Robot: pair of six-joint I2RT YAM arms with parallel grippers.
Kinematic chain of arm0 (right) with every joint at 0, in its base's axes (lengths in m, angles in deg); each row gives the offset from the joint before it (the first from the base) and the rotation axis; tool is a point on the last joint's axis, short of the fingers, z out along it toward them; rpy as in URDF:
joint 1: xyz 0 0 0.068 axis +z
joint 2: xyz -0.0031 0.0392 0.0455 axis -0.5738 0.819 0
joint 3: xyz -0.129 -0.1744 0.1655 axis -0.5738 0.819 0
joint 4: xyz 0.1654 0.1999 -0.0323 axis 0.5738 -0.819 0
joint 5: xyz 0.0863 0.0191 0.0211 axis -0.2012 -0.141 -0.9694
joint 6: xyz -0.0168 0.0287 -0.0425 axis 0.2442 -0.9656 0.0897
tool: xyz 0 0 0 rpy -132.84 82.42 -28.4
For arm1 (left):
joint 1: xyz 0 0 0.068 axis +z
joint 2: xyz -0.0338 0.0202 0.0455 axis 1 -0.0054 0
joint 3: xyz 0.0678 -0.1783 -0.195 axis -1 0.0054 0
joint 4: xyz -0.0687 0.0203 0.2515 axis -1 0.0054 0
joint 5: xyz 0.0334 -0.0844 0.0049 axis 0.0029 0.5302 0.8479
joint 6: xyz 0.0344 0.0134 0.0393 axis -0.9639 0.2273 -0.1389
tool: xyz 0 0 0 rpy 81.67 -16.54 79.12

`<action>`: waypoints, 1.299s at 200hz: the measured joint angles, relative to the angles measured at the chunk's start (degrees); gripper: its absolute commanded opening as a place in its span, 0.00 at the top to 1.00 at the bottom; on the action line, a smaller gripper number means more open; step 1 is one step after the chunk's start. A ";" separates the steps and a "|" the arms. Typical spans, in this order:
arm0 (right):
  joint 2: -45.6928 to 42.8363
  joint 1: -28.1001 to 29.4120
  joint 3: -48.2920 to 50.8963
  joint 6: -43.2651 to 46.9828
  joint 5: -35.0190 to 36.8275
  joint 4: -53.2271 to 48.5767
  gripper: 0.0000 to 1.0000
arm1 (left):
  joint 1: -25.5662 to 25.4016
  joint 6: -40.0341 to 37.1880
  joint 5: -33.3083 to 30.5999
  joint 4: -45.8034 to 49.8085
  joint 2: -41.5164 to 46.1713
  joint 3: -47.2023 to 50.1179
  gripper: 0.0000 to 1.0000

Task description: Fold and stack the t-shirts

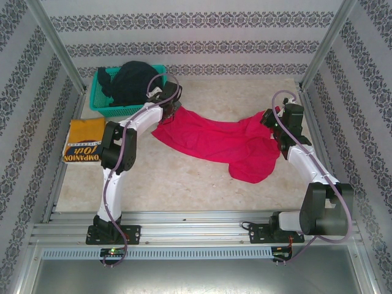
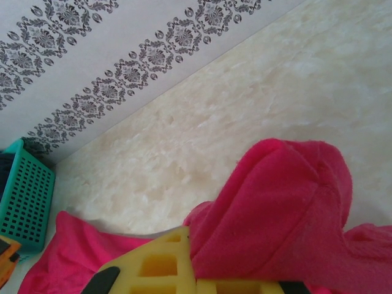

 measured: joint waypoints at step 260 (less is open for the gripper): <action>-0.13 0.02 2.03 -1.75 -1.86 0.96 1.00 | 5.55 2.01 -4.68 1.25 12.50 15.56 0.48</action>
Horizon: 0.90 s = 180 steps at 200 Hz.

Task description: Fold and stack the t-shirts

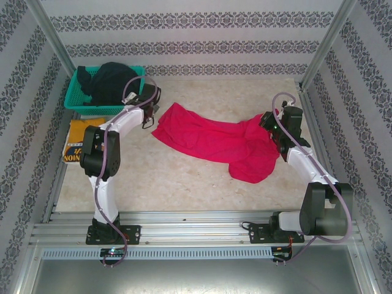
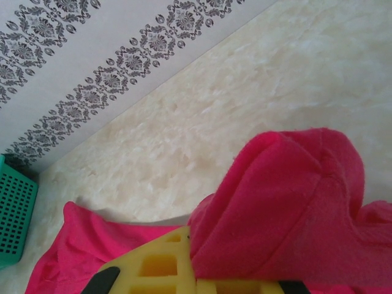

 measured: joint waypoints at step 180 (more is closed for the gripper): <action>0.96 0.00 1.20 -1.07 -1.40 1.44 1.00 | -10.25 10.54 10.01 -2.27 -6.14 3.21 0.59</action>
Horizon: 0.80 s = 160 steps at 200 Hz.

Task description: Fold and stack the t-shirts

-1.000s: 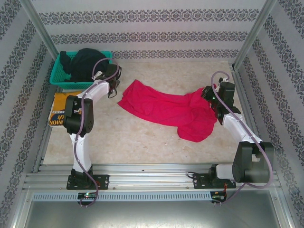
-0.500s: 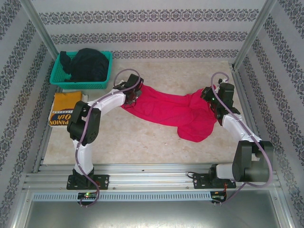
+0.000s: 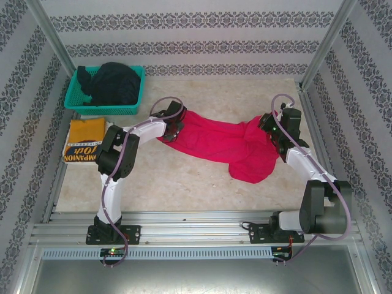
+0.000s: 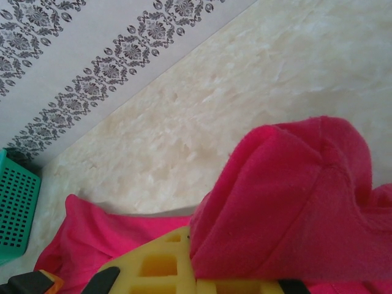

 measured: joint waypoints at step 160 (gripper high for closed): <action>-0.46 0.00 0.26 0.00 0.02 -0.02 1.00 | 0.61 -1.77 -0.92 1.16 -1.60 -8.59 0.59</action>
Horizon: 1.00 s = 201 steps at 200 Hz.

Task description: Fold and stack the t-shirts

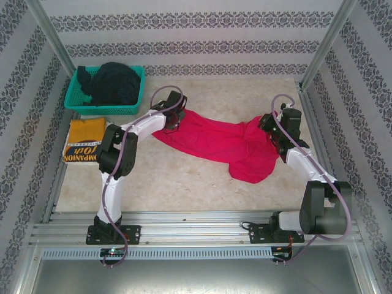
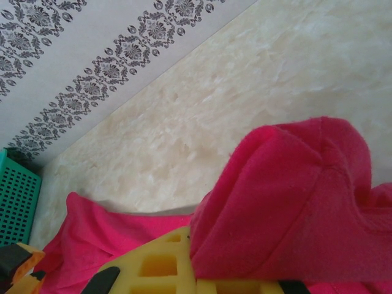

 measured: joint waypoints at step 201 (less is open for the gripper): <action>-0.37 0.00 0.00 0.00 0.00 0.00 1.00 | 1.60 0.20 1.84 0.13 -3.61 0.92 0.71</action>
